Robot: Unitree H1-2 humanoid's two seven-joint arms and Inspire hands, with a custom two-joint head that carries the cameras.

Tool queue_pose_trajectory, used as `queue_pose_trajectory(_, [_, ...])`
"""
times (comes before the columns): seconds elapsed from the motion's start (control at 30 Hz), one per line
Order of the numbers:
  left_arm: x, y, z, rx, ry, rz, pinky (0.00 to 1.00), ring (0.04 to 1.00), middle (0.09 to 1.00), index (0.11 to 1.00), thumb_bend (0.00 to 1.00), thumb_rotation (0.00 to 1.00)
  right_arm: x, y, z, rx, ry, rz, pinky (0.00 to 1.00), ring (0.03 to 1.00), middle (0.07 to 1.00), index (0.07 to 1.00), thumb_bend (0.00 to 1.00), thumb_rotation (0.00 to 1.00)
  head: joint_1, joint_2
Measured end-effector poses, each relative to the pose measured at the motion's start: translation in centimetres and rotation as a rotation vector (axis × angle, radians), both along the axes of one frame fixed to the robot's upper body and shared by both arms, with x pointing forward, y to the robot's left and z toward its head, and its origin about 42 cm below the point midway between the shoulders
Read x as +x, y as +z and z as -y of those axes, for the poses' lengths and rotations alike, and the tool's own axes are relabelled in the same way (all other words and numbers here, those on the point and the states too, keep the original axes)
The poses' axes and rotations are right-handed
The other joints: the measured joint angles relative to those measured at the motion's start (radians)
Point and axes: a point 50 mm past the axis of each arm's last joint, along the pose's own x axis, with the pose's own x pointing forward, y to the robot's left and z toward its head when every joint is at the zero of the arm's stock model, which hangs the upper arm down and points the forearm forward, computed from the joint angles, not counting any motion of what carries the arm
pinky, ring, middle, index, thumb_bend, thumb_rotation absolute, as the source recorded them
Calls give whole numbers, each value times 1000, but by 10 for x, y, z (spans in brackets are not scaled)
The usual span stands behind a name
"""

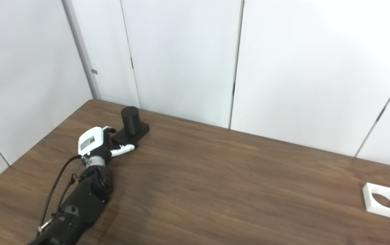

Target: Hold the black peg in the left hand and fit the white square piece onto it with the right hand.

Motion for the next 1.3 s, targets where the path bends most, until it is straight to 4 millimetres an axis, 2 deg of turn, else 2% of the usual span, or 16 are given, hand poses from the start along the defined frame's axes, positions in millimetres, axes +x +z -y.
queue_pose_trajectory(0.13, [2,-1,2,4,-1,3,883,880,833,735,942,535,0,0,0,-2,0,-1,1000,918,880,925,691,1000,-3,0])
queue_pose_trajectory(0.3, [4,-2,4,-13,-18,20,894,868,810,691,909,460,0,0,-2,4,-3,-1,976,906,880,929,670,1000,-5,2])
queue_pose_trajectory(0.47, [7,-2,6,-11,-11,38,880,849,784,620,837,334,0,0,-1,-2,-2,1,999,908,874,928,663,1000,-5,3])
queue_pose_trajectory(0.53, [8,-1,8,0,-10,48,866,837,773,604,826,307,0,0,-1,-2,-2,1,965,900,874,927,658,1000,-5,3])
queue_pose_trajectory(0.57, [9,-1,8,6,-9,54,853,823,756,567,807,261,0,0,-1,-1,-2,1,968,901,875,927,657,1000,-5,5])
queue_pose_trajectory(0.6, [9,-1,9,10,-9,62,849,813,740,519,638,151,0,0,-1,-1,-2,1,972,904,876,926,655,1000,-5,5])
queue_pose_trajectory(0.63, [9,-1,9,13,-10,72,848,810,734,502,581,114,0,0,-1,-1,-2,1,973,905,876,926,654,1000,-5,5])
queue_pose_trajectory(0.7, [8,-1,8,11,-13,102,857,806,709,482,535,68,0,0,-1,-1,-3,0,973,907,880,928,653,1000,-5,8])
queue_pose_trajectory(1.0, [6,-5,6,-23,-4,133,849,804,687,478,522,50,0,0,-2,-3,-2,0,985,909,884,931,672,1000,-6,9])
queue_pose_trajectory(1.2, [-4,-9,7,-29,-17,133,760,779,689,479,521,51,0,0,-3,-11,1,-3,1000,916,882,928,671,1000,-32,17])
queue_pose_trajectory(1.3, [-8,-3,9,-31,-51,150,718,752,674,479,521,49,1,0,-3,-16,2,-3,996,912,887,934,649,1000,-49,23])
